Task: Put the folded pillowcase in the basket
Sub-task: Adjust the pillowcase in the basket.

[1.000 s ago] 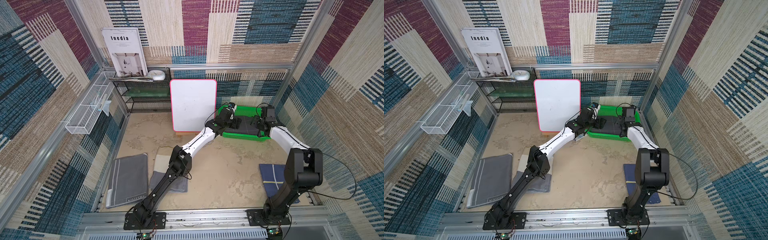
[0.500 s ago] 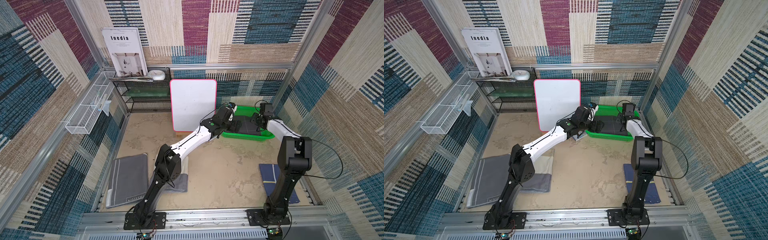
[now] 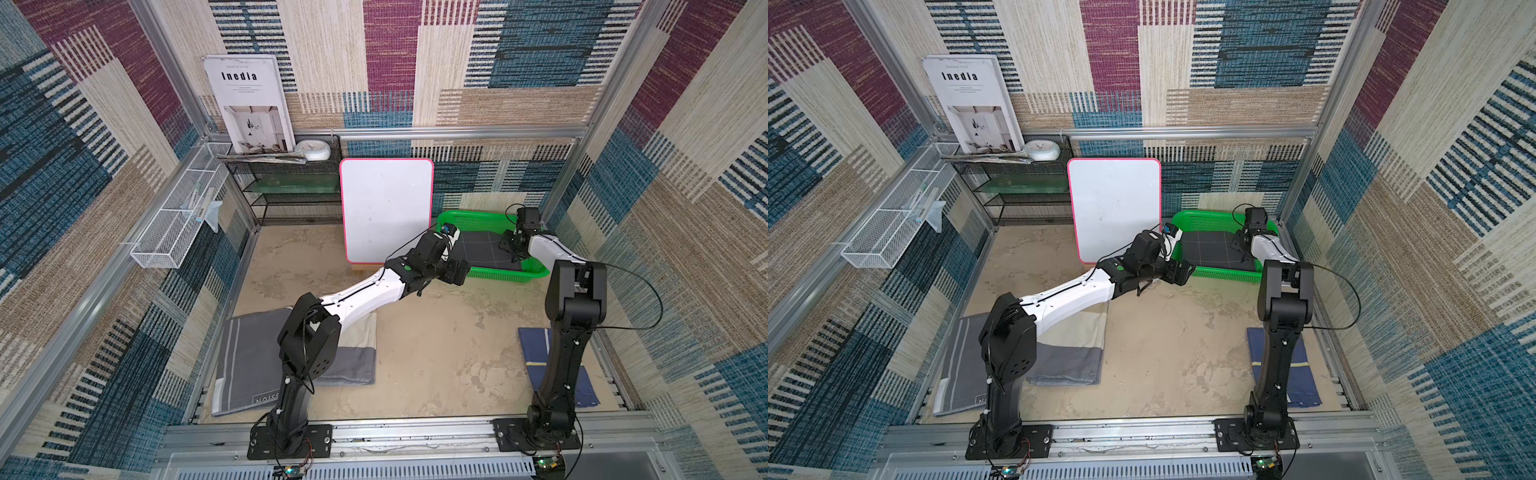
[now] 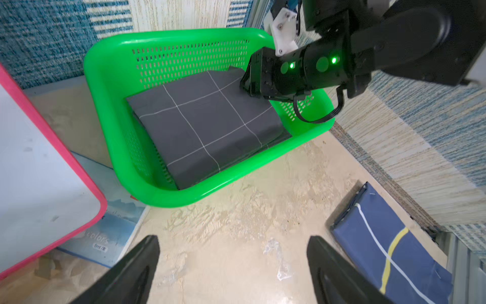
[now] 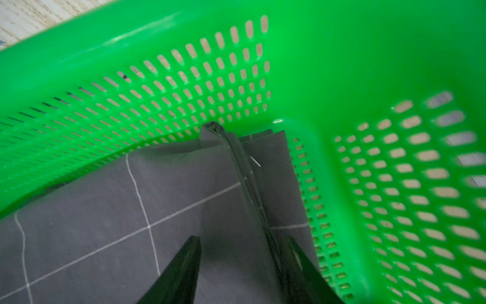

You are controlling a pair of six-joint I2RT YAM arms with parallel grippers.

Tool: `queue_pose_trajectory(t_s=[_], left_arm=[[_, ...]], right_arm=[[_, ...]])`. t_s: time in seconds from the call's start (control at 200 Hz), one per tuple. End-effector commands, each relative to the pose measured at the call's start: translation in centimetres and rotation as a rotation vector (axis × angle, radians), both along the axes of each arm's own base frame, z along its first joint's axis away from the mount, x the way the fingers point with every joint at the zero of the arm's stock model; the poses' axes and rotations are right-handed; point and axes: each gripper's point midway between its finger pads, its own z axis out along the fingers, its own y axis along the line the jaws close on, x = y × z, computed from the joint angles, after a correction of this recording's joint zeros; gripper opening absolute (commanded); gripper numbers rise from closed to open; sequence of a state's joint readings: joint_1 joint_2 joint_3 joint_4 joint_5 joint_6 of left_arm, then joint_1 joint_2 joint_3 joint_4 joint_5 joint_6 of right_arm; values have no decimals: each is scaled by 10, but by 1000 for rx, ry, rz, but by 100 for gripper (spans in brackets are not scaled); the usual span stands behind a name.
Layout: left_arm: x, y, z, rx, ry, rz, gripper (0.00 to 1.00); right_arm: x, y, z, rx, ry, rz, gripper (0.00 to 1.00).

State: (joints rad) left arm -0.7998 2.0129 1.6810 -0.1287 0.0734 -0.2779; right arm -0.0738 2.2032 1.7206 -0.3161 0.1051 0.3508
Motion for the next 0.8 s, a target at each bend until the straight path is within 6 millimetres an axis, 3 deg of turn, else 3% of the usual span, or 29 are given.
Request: queue_pose_trajectory(t_s=[0.0, 0.105, 0.205, 0.401, 0.641, 0.771, 0.796], left_arm=[[4, 2, 13, -34, -37, 19, 92], [4, 11, 13, -30, -45, 45, 92], [5, 26, 7, -38, -33, 85, 91], [-4, 60, 1, -52, -14, 150, 91], [-20, 85, -8, -18, -5, 193, 91], [-27, 101, -12, 8, -1, 229, 91], [-28, 104, -12, 13, -1, 237, 91]], right_arm=[[2, 4, -3, 4, 17, 39, 35], [-1, 2, 0, -6, 17, 29, 12], [-8, -2, 13, -17, -11, 0, 0], [-25, -7, 40, -34, -59, -43, 0], [-38, -15, 20, -48, 13, -111, 0], [-42, -17, 19, -31, 9, -142, 0], [-41, -16, 17, -28, 13, -139, 5]])
